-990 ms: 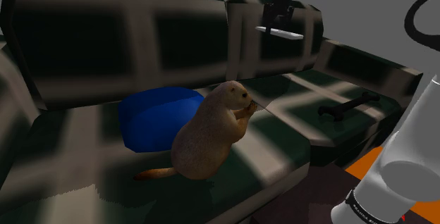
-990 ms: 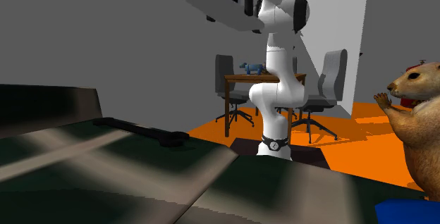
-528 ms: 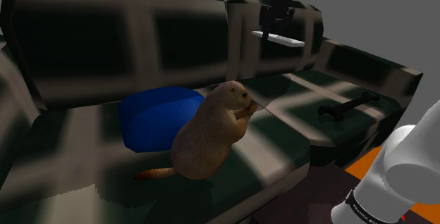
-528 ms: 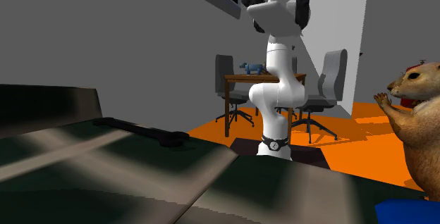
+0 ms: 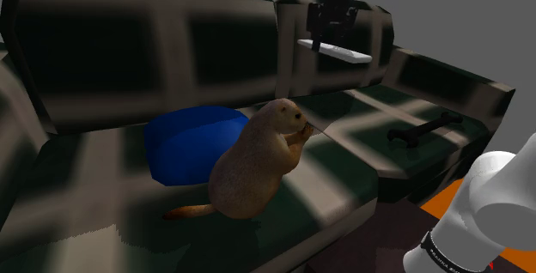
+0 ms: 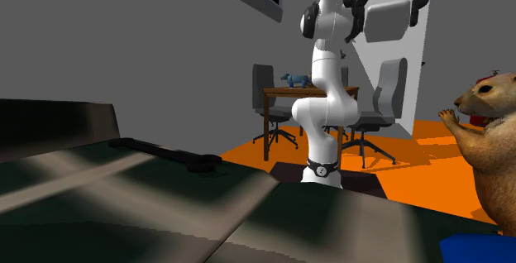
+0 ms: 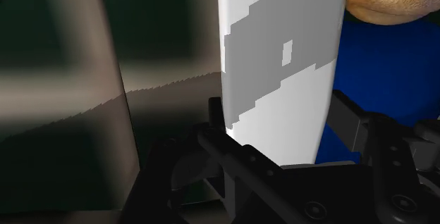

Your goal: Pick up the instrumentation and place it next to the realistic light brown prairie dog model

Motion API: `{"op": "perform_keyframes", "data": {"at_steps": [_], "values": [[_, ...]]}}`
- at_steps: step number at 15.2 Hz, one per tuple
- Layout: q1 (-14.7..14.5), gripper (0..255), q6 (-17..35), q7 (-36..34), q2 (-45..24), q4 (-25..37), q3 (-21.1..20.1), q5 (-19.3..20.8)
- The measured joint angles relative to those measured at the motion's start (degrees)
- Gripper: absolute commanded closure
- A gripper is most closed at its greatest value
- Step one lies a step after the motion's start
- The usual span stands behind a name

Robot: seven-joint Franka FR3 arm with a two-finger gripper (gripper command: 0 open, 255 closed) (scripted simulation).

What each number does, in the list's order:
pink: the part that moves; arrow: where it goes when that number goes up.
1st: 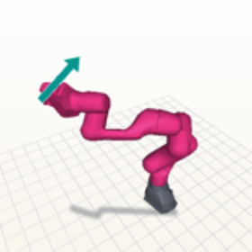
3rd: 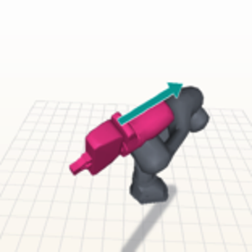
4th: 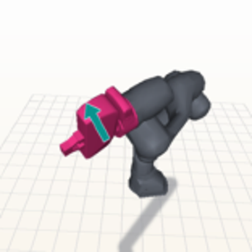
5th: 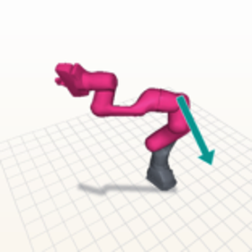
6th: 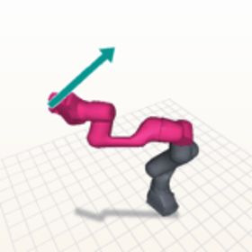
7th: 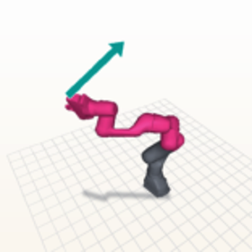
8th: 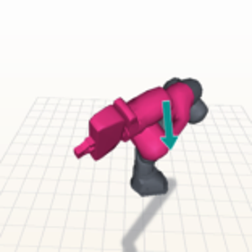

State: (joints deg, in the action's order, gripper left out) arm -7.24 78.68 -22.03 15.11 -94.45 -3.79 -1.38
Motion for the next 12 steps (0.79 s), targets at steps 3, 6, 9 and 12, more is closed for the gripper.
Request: {"op": "perform_keyframes", "data": {"at_steps": [3,6,9,12], "values": [[-1.53,255,-0.40,-4.38,1.49,-0.99,-2.77,-0.95],[-2.30,255,0.74,-6.55,2.66,-3.23,-4.19,-1.52],[-2.41,255,3.01,-6.68,3.73,-6.58,-4.31,-1.69],[-2.47,255,5.32,-6.59,4.75,-9.90,-4.32,-1.81]]}}
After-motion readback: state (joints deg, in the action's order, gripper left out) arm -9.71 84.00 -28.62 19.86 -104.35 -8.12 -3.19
